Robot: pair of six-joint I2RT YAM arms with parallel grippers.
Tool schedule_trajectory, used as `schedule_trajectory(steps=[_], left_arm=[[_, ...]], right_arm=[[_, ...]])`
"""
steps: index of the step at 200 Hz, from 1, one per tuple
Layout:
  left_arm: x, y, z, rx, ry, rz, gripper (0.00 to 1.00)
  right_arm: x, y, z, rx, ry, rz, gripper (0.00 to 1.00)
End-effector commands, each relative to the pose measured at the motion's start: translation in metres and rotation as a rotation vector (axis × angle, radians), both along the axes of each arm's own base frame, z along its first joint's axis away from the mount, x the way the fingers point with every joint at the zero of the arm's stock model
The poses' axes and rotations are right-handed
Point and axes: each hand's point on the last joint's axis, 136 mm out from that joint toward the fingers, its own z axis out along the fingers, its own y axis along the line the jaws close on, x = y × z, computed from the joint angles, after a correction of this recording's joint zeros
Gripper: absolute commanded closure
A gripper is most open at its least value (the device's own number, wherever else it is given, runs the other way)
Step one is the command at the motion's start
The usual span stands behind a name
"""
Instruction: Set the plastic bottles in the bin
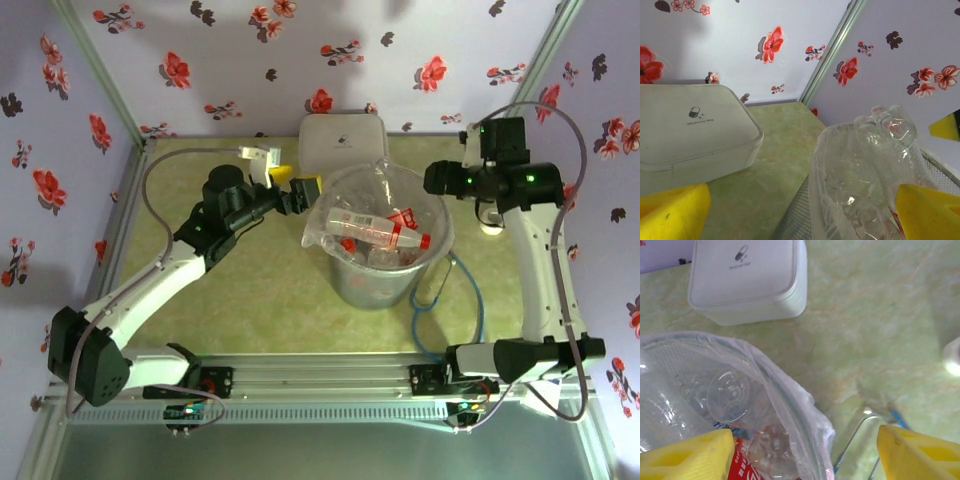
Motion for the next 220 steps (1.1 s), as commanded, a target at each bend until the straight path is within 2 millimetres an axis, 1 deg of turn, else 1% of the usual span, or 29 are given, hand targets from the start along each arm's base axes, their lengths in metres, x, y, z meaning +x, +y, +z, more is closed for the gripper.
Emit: schedule_trajectory(steps=[1, 32, 50, 79, 110, 127, 146, 166, 179, 191, 200, 211, 220], left_arm=[[-0.002, 0.011, 0.0, 0.015, -0.019, 0.026, 0.04], [0.0, 0.021, -0.006, 0.03, -0.004, 0.056, 0.04], [0.004, 0.029, -0.012, 0.043, 0.018, 0.091, 0.05], [0.012, 0.053, -0.022, 0.043, 0.064, 0.176, 0.05], [0.014, 0.082, -0.021, 0.02, 0.078, 0.254, 0.05], [0.013, 0.098, -0.018, 0.025, 0.072, 0.292, 0.05], [0.011, 0.115, -0.009, 0.031, 0.058, 0.33, 0.05], [0.007, 0.13, -0.002, 0.052, 0.045, 0.362, 0.05], [0.007, 0.144, -0.005, 0.088, 0.061, 0.407, 0.05], [0.009, 0.163, -0.016, 0.149, 0.091, 0.479, 0.04], [0.01, 0.178, -0.024, 0.195, 0.118, 0.533, 0.04], [0.011, 0.195, -0.031, 0.243, 0.134, 0.591, 0.03], [0.012, 0.211, -0.037, 0.291, 0.143, 0.647, 0.03]], right_arm=[[-0.002, 0.022, 0.001, 0.162, -0.005, 0.053, 0.25], [-0.007, 0.039, -0.01, 0.261, 0.034, 0.099, 0.25], [-0.005, 0.048, -0.016, 0.318, 0.051, 0.122, 0.26], [0.003, 0.066, -0.022, 0.412, 0.069, 0.173, 0.28], [0.012, 0.087, -0.032, 0.412, 0.094, 0.233, 0.29], [0.017, 0.103, -0.034, 0.408, 0.099, 0.274, 0.3], [0.022, 0.126, -0.033, 0.399, 0.104, 0.329, 0.3], [0.028, 0.156, -0.028, 0.394, 0.091, 0.398, 0.3], [0.033, 0.17, -0.02, 0.379, 0.064, 0.43, 0.31], [0.042, 0.171, -0.009, 0.354, 0.011, 0.424, 0.29], [0.051, 0.163, -0.001, 0.323, -0.04, 0.395, 0.27], [0.063, 0.142, 0.009, 0.268, -0.098, 0.328, 0.24], [0.074, 0.118, 0.016, 0.237, -0.144, 0.25, 0.2]])
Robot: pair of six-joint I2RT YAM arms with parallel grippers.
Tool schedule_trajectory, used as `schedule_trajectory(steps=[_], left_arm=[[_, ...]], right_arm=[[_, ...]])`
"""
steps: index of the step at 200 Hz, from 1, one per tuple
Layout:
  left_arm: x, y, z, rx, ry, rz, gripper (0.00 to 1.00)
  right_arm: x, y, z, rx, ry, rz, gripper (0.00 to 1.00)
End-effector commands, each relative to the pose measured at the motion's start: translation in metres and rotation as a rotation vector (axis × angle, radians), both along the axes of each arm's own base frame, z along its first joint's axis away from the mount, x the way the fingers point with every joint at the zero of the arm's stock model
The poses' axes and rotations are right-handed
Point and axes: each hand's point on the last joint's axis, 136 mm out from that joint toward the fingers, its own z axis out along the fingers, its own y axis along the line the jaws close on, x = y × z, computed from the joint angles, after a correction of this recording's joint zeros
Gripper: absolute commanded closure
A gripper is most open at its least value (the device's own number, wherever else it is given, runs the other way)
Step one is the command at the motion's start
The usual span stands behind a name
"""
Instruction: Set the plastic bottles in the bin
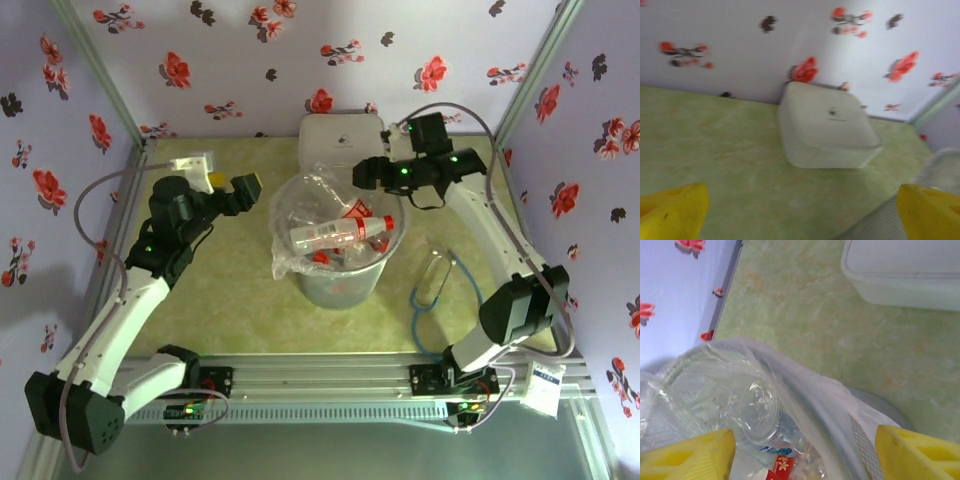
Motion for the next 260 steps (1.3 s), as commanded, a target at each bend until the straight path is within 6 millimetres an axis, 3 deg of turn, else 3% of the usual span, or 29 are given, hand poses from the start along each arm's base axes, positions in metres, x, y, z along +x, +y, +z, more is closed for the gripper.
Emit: schedule_trajectory(steps=[1, 14, 33, 55, 73, 112, 133, 155, 206, 227, 260], left_arm=[[-0.002, 0.045, -0.015, 0.158, 0.064, 0.159, 0.03], [-0.001, 0.07, -0.028, 0.239, 0.098, 0.256, 0.02], [0.001, 0.104, -0.057, 0.339, 0.152, 0.394, 0.0], [0.002, 0.136, -0.096, 0.385, 0.182, 0.526, 0.0], [0.001, 0.162, -0.128, 0.411, 0.206, 0.623, 0.0], [0.002, 0.179, -0.181, 0.431, 0.242, 0.659, 0.0], [0.006, 0.177, -0.197, 0.43, 0.229, 0.644, 0.0], [0.011, 0.176, -0.209, 0.444, 0.214, 0.63, 0.0], [0.044, 0.162, -0.2, 0.475, 0.103, 0.526, 0.0], [0.054, 0.159, -0.211, 0.456, 0.066, 0.513, 0.0], [0.048, 0.153, -0.217, 0.446, 0.042, 0.481, 0.0]], right_arm=[[0.029, -0.05, 0.044, -0.052, -0.18, -0.181, 0.2], [0.041, -0.092, 0.052, -0.06, -0.234, -0.329, 0.14], [0.045, -0.15, 0.039, -0.191, -0.304, -0.516, 0.01], [0.04, -0.198, 0.0, -0.381, -0.349, -0.666, 0.01], [0.035, -0.22, -0.037, -0.452, -0.352, -0.726, 0.01], [0.028, -0.248, -0.108, -0.528, -0.354, -0.847, 0.01], [0.026, -0.258, -0.148, -0.573, -0.329, -0.889, 0.01], [0.025, -0.265, -0.176, -0.616, -0.326, -0.909, 0.01], [0.034, -0.268, -0.194, -0.67, -0.449, -0.883, 0.01], [0.034, -0.266, -0.199, -0.651, -0.491, -0.878, 0.01], [0.026, -0.258, -0.2, -0.594, -0.546, -0.848, 0.01]])
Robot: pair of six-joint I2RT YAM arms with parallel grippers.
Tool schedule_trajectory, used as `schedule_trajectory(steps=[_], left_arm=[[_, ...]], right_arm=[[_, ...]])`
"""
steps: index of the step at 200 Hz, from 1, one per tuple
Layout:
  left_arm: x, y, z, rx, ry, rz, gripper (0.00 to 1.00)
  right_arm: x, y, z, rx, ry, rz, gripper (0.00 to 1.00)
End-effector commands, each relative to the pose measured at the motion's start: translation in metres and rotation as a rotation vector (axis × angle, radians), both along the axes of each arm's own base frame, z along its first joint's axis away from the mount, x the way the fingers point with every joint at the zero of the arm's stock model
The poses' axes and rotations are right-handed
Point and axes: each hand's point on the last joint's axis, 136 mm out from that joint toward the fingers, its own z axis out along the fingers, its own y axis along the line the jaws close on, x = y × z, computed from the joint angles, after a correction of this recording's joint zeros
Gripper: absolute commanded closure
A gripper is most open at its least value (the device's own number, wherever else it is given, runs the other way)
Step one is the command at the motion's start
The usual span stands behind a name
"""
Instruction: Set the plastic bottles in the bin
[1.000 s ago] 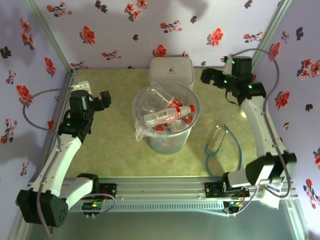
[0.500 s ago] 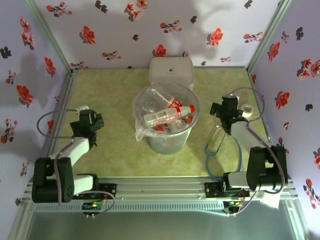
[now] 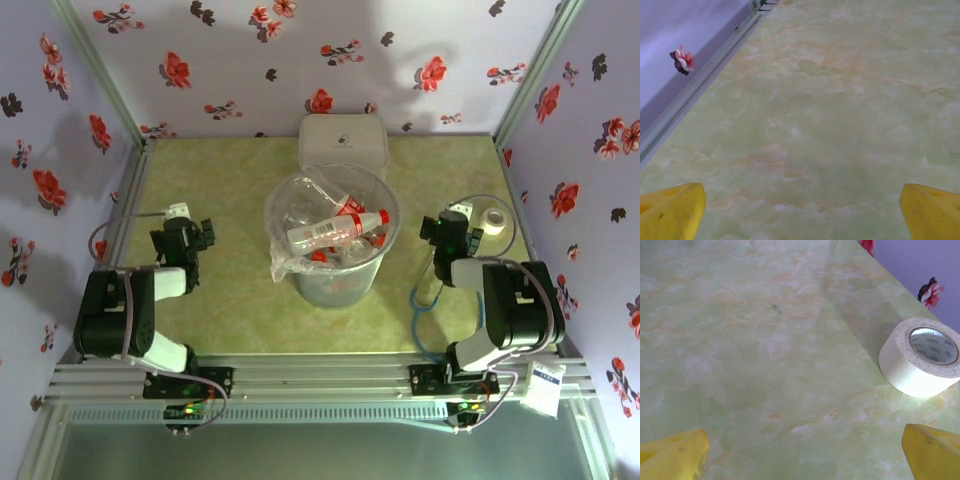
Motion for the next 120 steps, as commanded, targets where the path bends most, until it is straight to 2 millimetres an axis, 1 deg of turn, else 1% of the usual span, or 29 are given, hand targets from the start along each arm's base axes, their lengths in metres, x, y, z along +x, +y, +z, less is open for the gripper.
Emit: schedule_trajectory(steps=[1, 7, 9, 19, 33, 47, 54, 58, 77, 91, 120], left_arm=[[0.006, -0.004, 0.015, 0.012, -0.107, -0.043, 0.0], [0.007, -0.005, 0.015, 0.02, -0.134, -0.056, 0.0], [0.007, -0.005, 0.015, 0.026, -0.142, -0.057, 0.0], [0.006, -0.008, 0.012, 0.019, -0.111, -0.065, 0.0], [0.007, -0.008, 0.014, 0.021, -0.126, -0.066, 0.0], [0.007, -0.007, 0.013, 0.019, -0.124, -0.066, 0.0], [0.007, -0.008, 0.013, 0.017, -0.121, -0.066, 0.0], [0.007, -0.008, 0.013, 0.018, -0.122, -0.067, 0.0], [0.007, -0.008, 0.013, 0.019, -0.123, -0.067, 0.0], [0.007, -0.008, 0.013, 0.019, -0.123, -0.067, 0.0], [0.008, -0.008, 0.014, 0.019, -0.124, -0.068, 0.0]], right_arm=[[0.005, 0.002, 0.022, -0.003, -0.142, 0.034, 0.01], [0.0, -0.003, 0.015, 0.013, -0.149, 0.017, 0.01], [0.0, -0.001, 0.012, 0.026, -0.154, 0.032, 0.01], [0.002, -0.003, 0.018, 0.013, -0.232, 0.026, 0.0], [0.001, -0.003, 0.012, 0.034, -0.142, 0.017, 0.01], [0.002, -0.005, 0.015, 0.024, -0.201, 0.015, 0.01], [0.001, -0.006, 0.015, 0.027, -0.187, 0.011, 0.01], [-0.002, -0.01, 0.015, 0.023, -0.175, -0.019, 0.01], [-0.001, -0.011, 0.017, 0.017, -0.199, -0.019, 0.01], [-0.002, -0.011, 0.014, 0.022, -0.174, -0.02, 0.01], [-0.001, -0.011, 0.015, 0.02, -0.18, -0.019, 0.01]])
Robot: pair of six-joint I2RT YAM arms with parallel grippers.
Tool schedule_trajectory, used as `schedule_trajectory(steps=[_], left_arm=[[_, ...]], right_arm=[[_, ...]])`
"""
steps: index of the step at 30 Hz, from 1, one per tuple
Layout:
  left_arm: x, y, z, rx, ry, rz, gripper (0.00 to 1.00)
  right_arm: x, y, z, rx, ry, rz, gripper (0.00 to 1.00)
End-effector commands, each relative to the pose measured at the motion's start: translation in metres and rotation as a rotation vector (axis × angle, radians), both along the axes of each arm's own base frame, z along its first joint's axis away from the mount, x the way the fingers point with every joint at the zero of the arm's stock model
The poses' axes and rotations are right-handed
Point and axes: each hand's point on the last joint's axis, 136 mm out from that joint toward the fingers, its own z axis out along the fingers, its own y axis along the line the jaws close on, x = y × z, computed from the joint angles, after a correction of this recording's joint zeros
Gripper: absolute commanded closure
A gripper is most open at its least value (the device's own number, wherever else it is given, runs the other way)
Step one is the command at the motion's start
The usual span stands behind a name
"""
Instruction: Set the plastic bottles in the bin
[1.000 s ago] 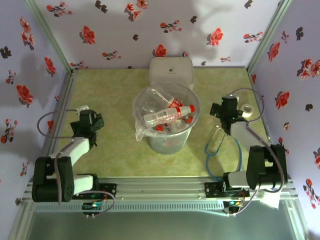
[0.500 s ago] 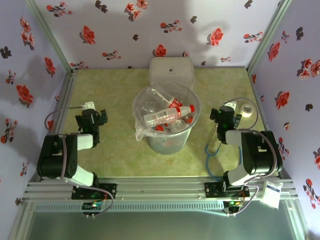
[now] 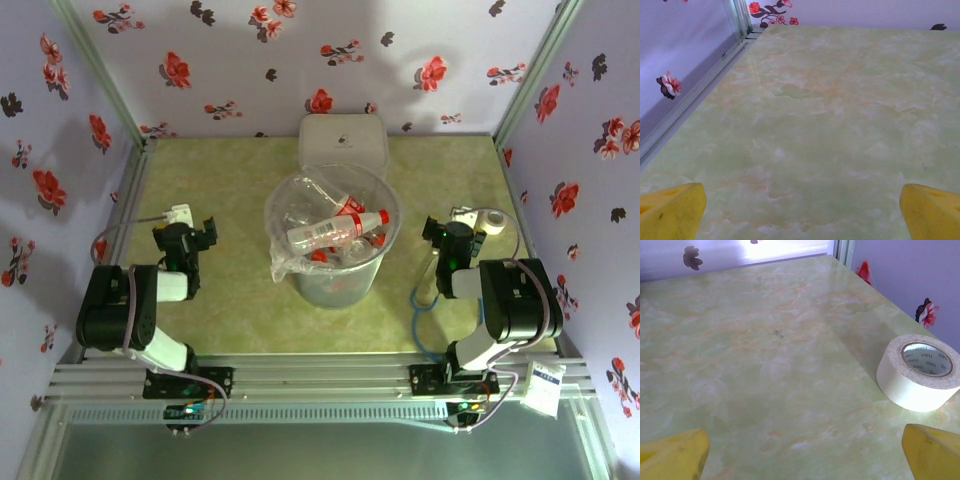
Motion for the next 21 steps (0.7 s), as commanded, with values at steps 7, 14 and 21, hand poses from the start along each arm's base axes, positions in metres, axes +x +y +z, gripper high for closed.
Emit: schedule_trajectory(steps=[7, 14, 21], left_arm=[[0.0023, 0.0014, 0.0049, 0.018, -0.024, -0.007, 0.0], [0.0022, 0.0014, 0.0048, 0.018, -0.024, -0.007, 0.0], [0.002, 0.0011, 0.0049, 0.019, -0.025, -0.007, 0.0]], right_arm=[[0.0007, -0.0055, 0.0076, 0.0, -0.035, -0.028, 0.01], [0.0037, -0.0049, 0.0062, 0.004, -0.023, -0.023, 0.01], [0.0011, -0.0046, 0.0083, 0.003, -0.038, -0.02, 0.01]])
